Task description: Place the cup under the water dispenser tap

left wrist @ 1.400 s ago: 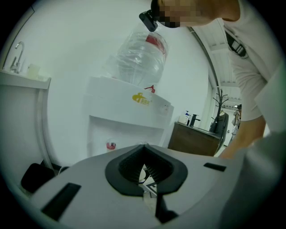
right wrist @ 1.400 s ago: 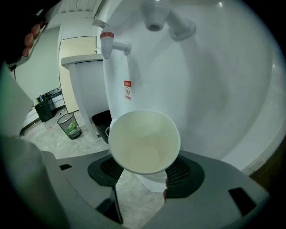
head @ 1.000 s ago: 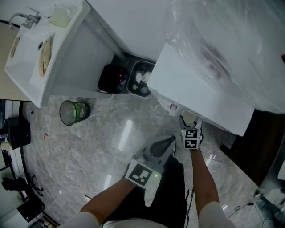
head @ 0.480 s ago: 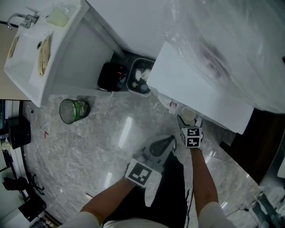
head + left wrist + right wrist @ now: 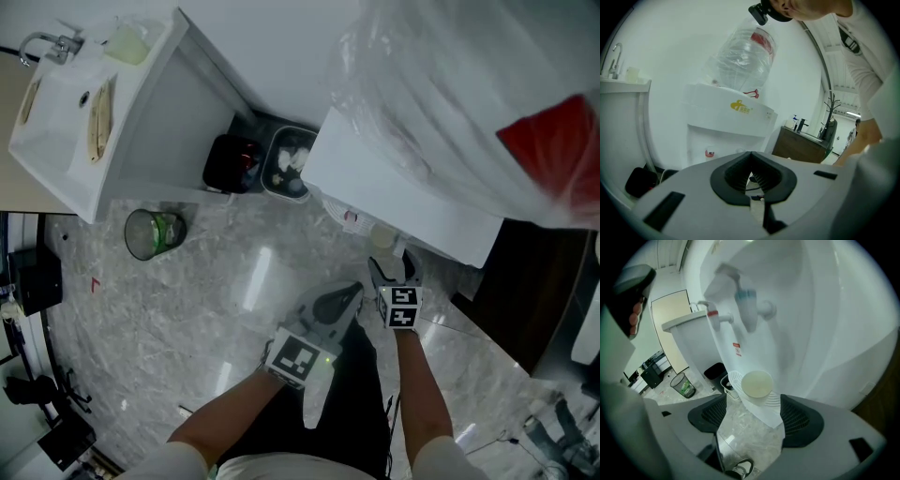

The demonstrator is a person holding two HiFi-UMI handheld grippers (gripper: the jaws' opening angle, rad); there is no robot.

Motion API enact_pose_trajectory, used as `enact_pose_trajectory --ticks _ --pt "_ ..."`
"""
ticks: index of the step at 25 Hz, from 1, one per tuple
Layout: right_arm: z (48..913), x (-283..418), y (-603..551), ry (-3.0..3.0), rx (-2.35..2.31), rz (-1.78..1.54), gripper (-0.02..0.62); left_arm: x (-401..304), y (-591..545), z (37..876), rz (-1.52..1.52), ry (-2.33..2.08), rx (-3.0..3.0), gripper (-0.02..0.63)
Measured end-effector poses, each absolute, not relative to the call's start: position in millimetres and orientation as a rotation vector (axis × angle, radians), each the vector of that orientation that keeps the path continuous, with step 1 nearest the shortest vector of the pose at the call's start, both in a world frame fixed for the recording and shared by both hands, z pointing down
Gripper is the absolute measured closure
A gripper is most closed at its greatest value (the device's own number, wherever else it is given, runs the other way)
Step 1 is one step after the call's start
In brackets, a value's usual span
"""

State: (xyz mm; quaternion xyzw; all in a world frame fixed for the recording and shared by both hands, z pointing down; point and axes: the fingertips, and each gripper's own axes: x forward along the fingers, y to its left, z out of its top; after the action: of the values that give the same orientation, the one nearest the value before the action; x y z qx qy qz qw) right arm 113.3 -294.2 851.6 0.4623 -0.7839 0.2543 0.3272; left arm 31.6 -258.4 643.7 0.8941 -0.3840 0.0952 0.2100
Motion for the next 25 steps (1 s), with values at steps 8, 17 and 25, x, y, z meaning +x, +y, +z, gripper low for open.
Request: enact_pose_trajectory --ticks 8,17,25 --pt "691 98 -251 -2.183 1.246 0.741 0.268 40 -243 571 0.33 -1.036 2.48 0.601" --pt "494 103 -233 -2.34 1.407 0.652 0.422 45 -212 466 0.35 -1.013 2.476 0.601" --pt "401 108 -200 -2.38 1.506 0.507 0.573 50 -185 396 0.272 -1.0 2.482 0.601"
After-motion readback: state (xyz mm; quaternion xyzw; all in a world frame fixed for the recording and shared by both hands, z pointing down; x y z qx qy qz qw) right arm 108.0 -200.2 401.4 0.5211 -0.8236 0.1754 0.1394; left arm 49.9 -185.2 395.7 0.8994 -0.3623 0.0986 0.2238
